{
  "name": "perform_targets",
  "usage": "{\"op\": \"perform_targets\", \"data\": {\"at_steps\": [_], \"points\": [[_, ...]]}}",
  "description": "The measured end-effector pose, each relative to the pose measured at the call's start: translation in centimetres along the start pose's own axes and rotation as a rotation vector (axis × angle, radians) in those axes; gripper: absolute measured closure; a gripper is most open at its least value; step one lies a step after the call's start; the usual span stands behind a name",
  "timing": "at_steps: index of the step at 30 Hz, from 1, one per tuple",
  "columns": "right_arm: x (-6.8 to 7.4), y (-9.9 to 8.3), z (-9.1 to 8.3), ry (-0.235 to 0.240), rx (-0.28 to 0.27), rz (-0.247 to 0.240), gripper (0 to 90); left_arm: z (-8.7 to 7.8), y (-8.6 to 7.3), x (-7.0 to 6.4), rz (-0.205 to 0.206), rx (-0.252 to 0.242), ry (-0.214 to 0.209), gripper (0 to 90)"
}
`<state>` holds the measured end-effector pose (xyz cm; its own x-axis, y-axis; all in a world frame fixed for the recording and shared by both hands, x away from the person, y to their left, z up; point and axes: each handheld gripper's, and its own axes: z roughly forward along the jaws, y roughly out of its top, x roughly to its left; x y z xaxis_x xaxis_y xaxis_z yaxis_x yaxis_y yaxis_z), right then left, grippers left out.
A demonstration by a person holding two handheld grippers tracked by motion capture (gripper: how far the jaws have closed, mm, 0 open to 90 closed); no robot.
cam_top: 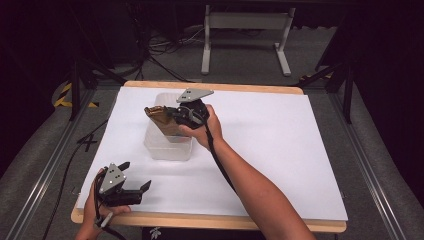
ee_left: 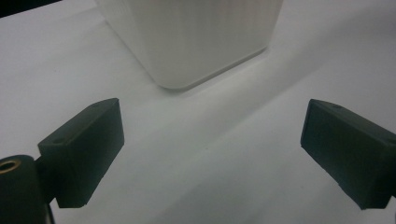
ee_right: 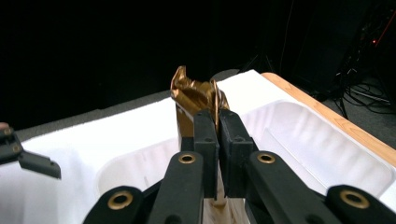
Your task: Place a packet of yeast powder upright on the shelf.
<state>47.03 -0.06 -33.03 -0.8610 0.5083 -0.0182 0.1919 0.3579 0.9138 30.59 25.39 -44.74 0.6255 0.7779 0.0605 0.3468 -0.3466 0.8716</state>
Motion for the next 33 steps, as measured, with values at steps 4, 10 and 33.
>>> {"op": "perform_targets", "data": {"at_steps": [4,10,33], "points": [[-0.2,-0.4,-0.2,-0.003,0.006,-0.002,87.1,0.0,0.0,0.0,-0.003,-0.004,-0.001,6.9],[-0.9,-1.3,-0.7,-0.007,0.020,0.004,88.0,0.0,0.0,0.2,-0.015,-0.012,0.000,6.9],[-2.5,-3.4,-2.2,-0.019,0.042,-0.008,88.2,0.7,0.2,-0.2,-0.001,0.010,-0.005,6.9]]}}
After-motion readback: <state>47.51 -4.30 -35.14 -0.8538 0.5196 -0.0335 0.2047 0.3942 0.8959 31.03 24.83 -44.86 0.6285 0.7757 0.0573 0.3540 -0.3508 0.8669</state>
